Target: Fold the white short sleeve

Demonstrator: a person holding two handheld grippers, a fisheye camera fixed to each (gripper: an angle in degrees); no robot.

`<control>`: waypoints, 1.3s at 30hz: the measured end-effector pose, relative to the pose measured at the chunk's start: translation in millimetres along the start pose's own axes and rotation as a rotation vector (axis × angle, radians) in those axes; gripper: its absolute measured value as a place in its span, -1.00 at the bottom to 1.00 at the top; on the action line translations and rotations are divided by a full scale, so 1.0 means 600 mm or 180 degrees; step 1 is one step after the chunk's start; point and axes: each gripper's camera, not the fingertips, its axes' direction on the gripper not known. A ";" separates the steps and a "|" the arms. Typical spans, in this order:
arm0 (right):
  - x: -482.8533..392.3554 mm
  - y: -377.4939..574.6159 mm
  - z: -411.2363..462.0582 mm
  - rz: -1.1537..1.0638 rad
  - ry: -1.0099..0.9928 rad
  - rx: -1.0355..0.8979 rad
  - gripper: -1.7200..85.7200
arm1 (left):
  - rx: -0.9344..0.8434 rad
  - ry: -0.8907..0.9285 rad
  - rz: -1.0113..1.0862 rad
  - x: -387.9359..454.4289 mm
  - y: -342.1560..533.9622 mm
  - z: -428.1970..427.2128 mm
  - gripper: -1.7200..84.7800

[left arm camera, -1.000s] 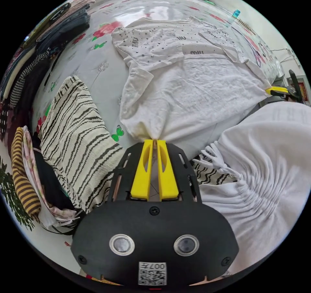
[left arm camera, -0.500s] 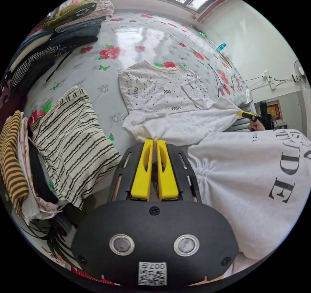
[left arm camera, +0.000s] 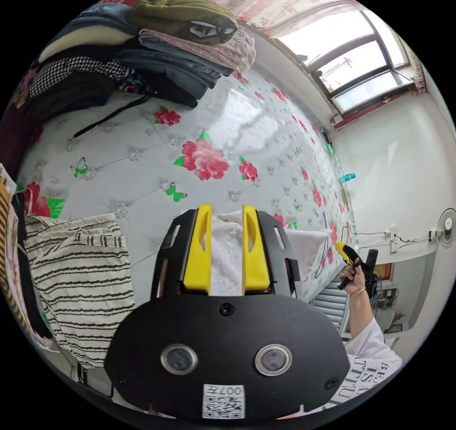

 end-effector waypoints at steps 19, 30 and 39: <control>0.082 0.150 0.060 -0.0136 0.0560 -0.0078 -0.72 | -0.0262 -0.0320 0.0627 -0.031 0.022 0.069 -0.62; 0.047 0.085 0.213 -0.0369 0.1073 -0.0707 -0.86 | -0.0465 -0.0668 0.0299 -0.042 0.030 0.134 -0.88; -0.029 0.165 0.038 -0.0732 0.1253 0.0149 -0.95 | 0.0282 -0.0455 0.0823 0.049 0.012 0.023 -0.89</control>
